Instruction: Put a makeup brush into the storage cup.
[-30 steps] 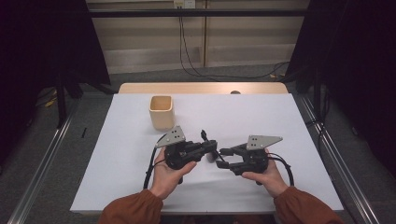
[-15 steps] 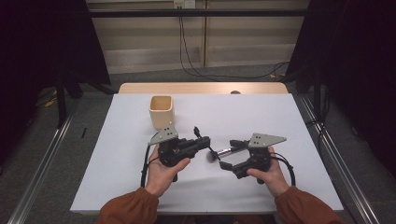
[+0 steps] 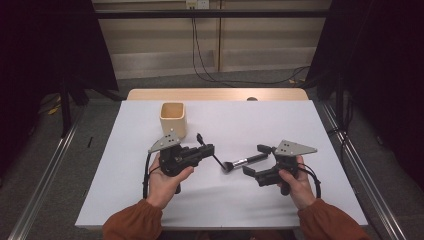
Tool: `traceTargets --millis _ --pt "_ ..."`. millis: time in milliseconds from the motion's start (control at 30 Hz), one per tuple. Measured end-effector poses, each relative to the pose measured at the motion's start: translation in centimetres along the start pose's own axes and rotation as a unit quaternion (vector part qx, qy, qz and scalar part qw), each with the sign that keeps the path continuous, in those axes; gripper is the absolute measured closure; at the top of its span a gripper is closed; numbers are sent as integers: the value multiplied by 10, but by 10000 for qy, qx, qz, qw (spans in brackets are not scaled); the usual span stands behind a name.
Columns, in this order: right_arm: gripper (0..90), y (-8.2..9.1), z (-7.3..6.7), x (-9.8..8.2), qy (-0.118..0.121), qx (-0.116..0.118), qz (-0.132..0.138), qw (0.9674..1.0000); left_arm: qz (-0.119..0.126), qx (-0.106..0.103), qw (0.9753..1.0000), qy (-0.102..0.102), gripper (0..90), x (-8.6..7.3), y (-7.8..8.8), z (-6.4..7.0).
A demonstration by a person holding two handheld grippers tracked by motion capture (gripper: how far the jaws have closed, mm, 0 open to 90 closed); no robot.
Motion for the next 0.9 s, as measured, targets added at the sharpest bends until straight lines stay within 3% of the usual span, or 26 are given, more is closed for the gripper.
traceTargets --millis 200,400,733,800,900 --pt "46 9 5 -2 -102 -84 43 9999 -50 113 9999 -43 857 1 10 -4" --pt "46 17 14 -1 -72 -390 210 9990 -156 244 9996 -52 858 0 19 -10" --pt "12 35 23 -13 -124 -990 501 9937 -258 454 9986 -74 857 5 38 -18" --pt "5 38 23 -17 -172 -931 467 9944 -290 534 9981 -56 857 5 44 -22" --pt "8 43 25 -21 -144 -1084 526 9926 -321 632 9975 -49 857 5 52 -27"
Point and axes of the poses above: each handheld gripper's, and its own axes: y roughly backward along the jaws, x roughly out of its top, z roughly to its right, the point moved 7 cm from there along -y, roughly forward along the jaws, and after that the axes turned 4 degrees about -z, right-handed, at the moved point
